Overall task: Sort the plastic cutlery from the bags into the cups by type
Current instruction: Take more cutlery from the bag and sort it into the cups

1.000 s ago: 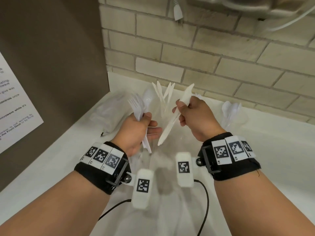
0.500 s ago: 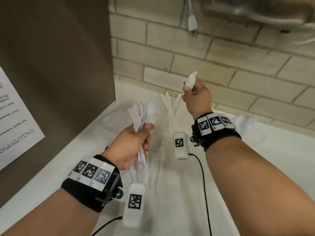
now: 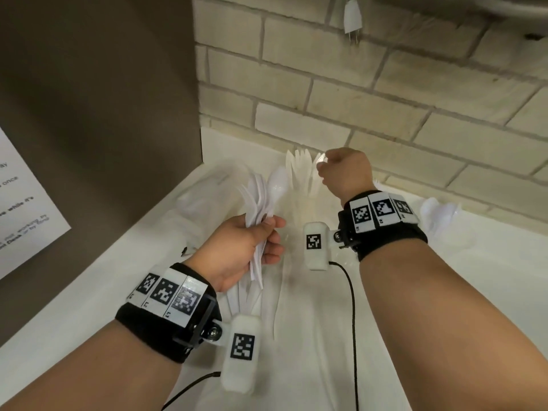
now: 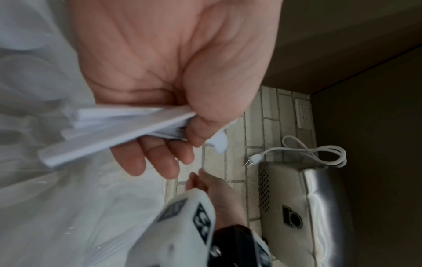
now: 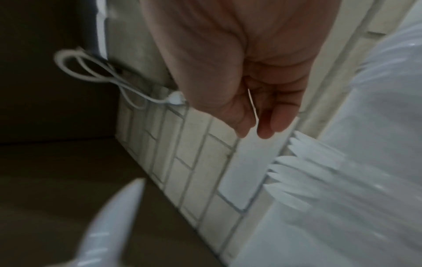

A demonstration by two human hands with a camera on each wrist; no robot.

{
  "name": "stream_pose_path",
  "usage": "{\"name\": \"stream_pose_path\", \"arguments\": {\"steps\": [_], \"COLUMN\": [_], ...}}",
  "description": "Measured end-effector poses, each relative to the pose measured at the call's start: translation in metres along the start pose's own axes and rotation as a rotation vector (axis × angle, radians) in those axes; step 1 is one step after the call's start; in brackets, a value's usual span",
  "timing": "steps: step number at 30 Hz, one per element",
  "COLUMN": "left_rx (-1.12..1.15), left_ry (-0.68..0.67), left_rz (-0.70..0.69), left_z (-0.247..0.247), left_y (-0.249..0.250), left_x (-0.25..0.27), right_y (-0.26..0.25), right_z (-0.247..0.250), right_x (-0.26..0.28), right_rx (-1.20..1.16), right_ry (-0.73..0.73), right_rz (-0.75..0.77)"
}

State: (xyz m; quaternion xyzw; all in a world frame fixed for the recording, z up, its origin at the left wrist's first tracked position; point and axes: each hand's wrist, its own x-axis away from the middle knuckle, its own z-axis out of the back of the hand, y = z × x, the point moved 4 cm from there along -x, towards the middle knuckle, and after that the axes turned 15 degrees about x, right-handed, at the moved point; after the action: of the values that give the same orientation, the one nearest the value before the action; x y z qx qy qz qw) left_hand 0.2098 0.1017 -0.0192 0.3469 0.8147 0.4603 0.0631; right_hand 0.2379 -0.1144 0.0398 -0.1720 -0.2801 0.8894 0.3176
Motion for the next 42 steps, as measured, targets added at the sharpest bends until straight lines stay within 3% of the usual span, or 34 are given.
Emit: {"name": "stream_pose_path", "arguments": {"steps": [2,5,7,13,19,30,37,42], "left_rx": [0.001,-0.017,-0.028,0.011,-0.266,0.042,0.043,0.035], "left_ry": [-0.012,-0.02,-0.036,-0.184,-0.283,-0.389,-0.339,-0.156], "left_rz": [0.002,-0.017,-0.034,-0.019,-0.107,0.076,0.066,0.014], "left_z": [-0.003,-0.011,-0.016,-0.033,-0.046,-0.051,-0.051,-0.049], "left_y": [-0.001,-0.003,-0.005,-0.011,-0.017,-0.029,-0.029,-0.027], "left_x": [0.001,0.005,0.009,0.024,0.035,0.047,0.046,0.041], "right_y": [-0.013,-0.032,-0.036,-0.029,-0.019,-0.004,-0.003,-0.003], "right_z": [0.017,0.031,0.035,0.046,0.051,0.055,0.052,0.058], "right_x": [0.029,0.079,0.105,0.146,0.166,0.175,0.173,0.176], "right_rx": [-0.177,-0.316,-0.296,-0.269,-0.228,-0.269,-0.229,-0.417], "right_ry": [0.044,-0.091,-0.155,-0.164,-0.093,-0.053,0.024,0.133], "right_rz": [0.046,0.16,0.224,0.251,0.189,0.221,0.203,0.124]}}
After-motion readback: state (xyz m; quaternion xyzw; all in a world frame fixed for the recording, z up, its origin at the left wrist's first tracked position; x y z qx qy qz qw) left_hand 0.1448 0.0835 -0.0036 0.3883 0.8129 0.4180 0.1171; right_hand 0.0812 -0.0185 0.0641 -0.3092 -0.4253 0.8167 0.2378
